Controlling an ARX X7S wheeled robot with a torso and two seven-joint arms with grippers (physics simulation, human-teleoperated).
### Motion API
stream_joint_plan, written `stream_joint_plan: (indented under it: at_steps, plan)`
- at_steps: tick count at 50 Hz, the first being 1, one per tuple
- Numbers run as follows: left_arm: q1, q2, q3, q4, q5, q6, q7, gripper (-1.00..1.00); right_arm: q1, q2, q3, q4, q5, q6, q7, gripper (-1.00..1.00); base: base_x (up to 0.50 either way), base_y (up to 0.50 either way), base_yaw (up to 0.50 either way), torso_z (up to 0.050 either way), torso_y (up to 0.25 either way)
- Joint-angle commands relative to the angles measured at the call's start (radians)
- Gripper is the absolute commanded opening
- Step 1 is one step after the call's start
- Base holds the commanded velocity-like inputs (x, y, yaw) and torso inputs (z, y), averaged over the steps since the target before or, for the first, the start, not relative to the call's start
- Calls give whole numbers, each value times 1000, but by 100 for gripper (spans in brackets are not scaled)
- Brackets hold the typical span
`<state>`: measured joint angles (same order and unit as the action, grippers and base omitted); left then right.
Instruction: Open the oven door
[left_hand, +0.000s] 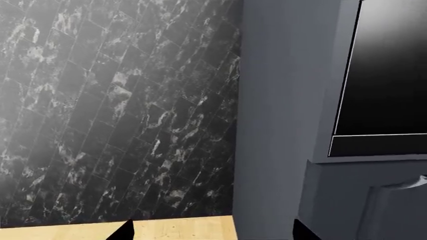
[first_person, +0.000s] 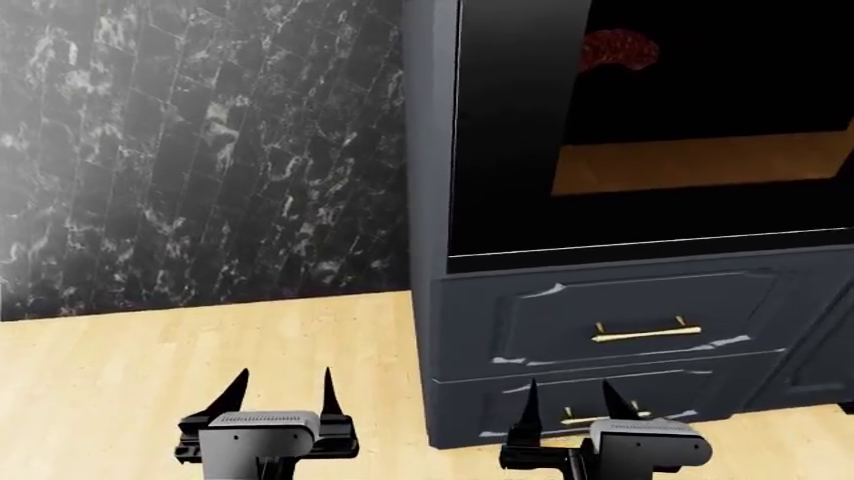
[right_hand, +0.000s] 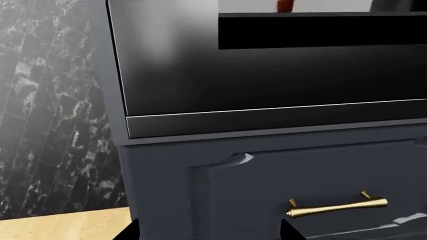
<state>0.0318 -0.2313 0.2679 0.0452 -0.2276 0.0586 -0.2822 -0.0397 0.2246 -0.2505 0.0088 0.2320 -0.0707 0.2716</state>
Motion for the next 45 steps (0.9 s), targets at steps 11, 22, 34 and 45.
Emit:
stream_joint_plan:
  at_steps: [11,22,34,45]
  plan:
    - [-4,-6,10,-13,-6,11,-5,100,4,8,-10,-1,9,-1,7,100,0,0,-223,0,0]
    - [-4,-11,14,-2,-12,3,-11,100,6,12,-17,-8,13,6,13,100,0,0,-232,0,0]
    - [-2,-15,18,-1,-17,5,-17,100,3,15,-21,-7,16,1,19,100,0,0,-232,0,0]
    - [-2,-19,22,0,-20,5,-21,100,5,17,-26,-2,19,-4,22,100,0,0,-233,0,0]
